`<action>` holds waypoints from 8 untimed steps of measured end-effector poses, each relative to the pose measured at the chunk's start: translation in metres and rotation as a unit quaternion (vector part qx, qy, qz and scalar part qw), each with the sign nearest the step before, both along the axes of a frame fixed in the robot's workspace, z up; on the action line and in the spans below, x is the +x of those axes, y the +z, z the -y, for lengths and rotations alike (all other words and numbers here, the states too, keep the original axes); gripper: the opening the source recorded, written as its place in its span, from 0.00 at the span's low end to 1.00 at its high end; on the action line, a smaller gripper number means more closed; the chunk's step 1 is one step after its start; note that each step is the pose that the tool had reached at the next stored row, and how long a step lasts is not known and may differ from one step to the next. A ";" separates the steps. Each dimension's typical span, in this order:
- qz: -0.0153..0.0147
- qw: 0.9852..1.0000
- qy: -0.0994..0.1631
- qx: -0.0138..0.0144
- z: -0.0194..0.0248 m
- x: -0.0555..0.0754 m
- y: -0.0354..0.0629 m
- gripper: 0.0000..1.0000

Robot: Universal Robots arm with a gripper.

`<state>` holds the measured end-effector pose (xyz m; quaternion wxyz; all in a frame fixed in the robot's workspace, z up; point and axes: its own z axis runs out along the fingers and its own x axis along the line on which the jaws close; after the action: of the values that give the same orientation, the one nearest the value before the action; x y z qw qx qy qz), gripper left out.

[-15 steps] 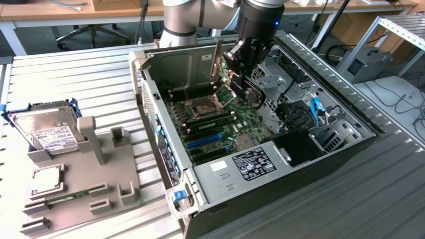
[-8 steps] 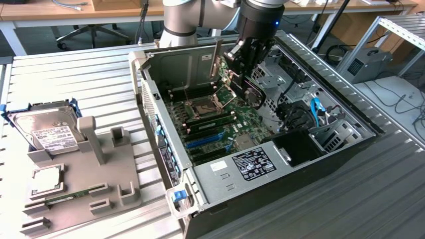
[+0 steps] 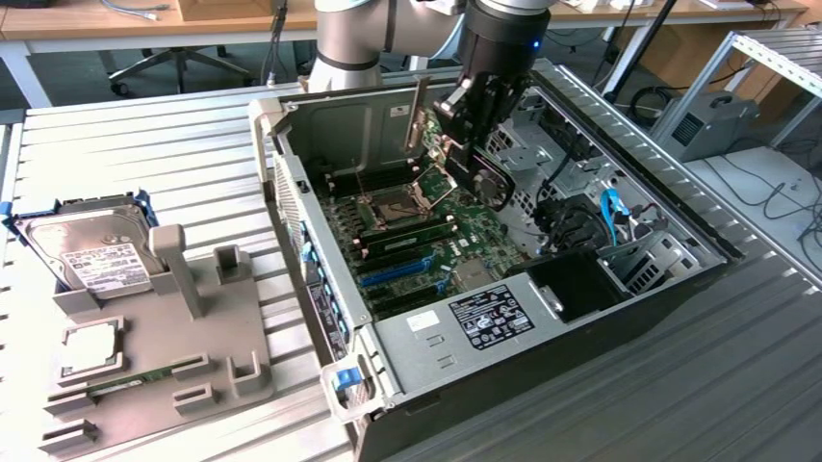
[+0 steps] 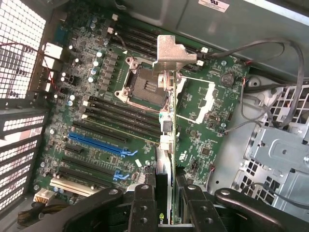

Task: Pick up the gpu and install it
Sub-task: 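Insert the gpu into the slot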

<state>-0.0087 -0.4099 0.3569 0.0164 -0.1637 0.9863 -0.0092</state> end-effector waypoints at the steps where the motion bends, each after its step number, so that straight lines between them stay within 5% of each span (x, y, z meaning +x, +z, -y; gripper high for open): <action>1: 0.000 1.000 0.001 0.000 0.0000 0.000 0.0000 0.26; 8: 0.000 1.000 0.008 0.000 0.0000 0.000 0.0000 0.26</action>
<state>-0.0087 -0.4099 0.3569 0.0165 -0.1712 0.9851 -0.0091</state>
